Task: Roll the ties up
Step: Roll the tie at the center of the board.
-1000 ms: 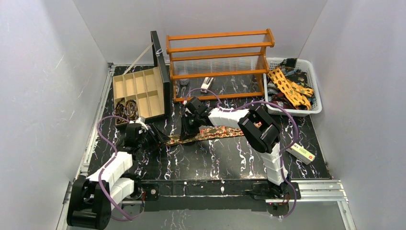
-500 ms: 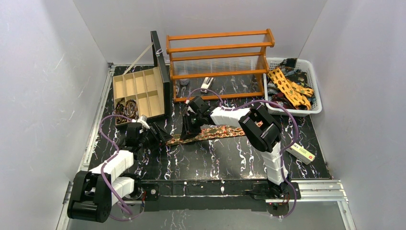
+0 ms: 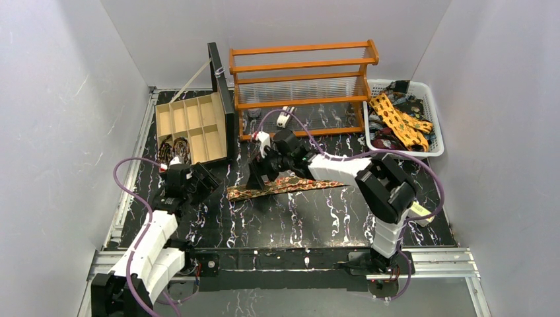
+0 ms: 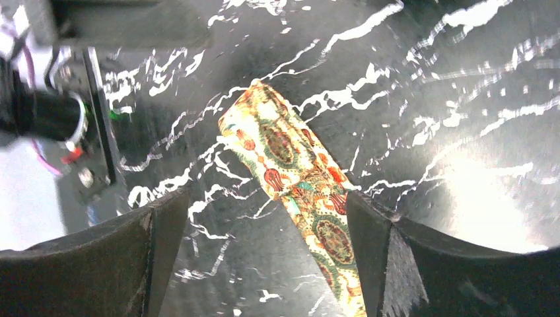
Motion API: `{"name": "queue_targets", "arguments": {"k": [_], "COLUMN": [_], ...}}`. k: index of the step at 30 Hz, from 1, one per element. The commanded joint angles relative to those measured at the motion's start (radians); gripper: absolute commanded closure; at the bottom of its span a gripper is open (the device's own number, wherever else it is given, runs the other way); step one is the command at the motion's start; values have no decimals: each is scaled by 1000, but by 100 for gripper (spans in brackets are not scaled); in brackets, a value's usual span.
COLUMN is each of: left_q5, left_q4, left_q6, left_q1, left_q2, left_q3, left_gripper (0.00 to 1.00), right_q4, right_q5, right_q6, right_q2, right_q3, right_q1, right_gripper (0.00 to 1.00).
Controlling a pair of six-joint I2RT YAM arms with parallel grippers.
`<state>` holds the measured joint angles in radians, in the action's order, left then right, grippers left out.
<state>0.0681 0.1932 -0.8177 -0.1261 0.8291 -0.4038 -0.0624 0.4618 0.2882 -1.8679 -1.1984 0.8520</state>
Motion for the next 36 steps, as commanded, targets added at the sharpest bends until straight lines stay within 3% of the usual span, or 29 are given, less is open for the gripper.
{"name": "queue_targets", "arguments": {"k": [1,7,22,36], "left_q5": [-152,-150,-134,-113], "left_q4": [212,231,259,242], "left_q6": [-22,-8,50,59], "left_q1": [8,8,8,8], "left_q2": [3,1,16,38], "left_q3": [-57,-73,-93,-89], "left_gripper": [25,24,23,23], "right_q4": [-422,-367,-333,-374], "right_q5": [157,245,302,239], "right_q6": [-443,-707,-798,-807], "right_q2": [56,-39,-276,-287], "right_q3": [170,88,-87,-3], "right_q1": [8,24,84,130], "right_gripper": [1,1,5,48]}}
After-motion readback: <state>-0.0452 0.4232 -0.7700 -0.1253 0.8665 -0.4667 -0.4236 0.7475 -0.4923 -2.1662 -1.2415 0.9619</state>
